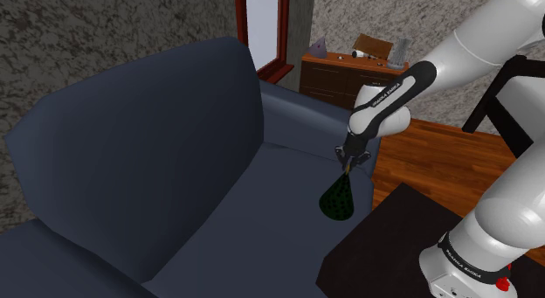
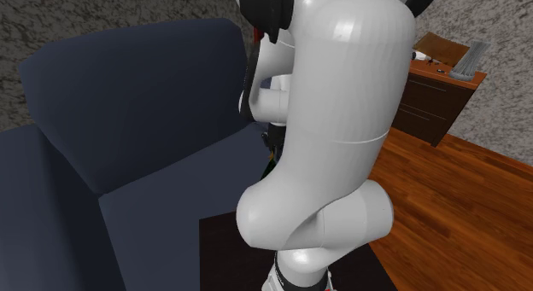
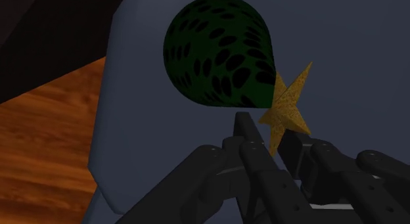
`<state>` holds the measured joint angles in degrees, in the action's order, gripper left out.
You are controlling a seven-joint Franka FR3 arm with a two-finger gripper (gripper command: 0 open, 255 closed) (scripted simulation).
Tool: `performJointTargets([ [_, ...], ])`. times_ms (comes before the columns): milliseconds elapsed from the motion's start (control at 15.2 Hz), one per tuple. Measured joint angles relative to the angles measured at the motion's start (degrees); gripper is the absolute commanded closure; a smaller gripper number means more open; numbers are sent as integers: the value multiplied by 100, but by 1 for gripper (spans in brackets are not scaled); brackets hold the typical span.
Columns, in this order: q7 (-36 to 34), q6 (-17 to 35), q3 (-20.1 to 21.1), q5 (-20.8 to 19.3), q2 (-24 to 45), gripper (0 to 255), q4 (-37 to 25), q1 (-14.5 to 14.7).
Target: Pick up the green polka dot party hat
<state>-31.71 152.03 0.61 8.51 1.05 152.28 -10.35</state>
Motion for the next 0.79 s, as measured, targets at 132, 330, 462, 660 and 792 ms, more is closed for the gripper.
performJointTargets([
  [132, -26, -129, -6, -32, -114, 255, -10, -5],
  [330, -61, -407, -25, -94, -372, 255, -30, -25],
  [462, -110, -573, -15, -123, -534, 255, -38, -20],
  [660, -154, -849, -18, -170, -758, 255, -89, -32],
  [792, -186, -1055, -17, -201, -927, 255, -127, -39],
])
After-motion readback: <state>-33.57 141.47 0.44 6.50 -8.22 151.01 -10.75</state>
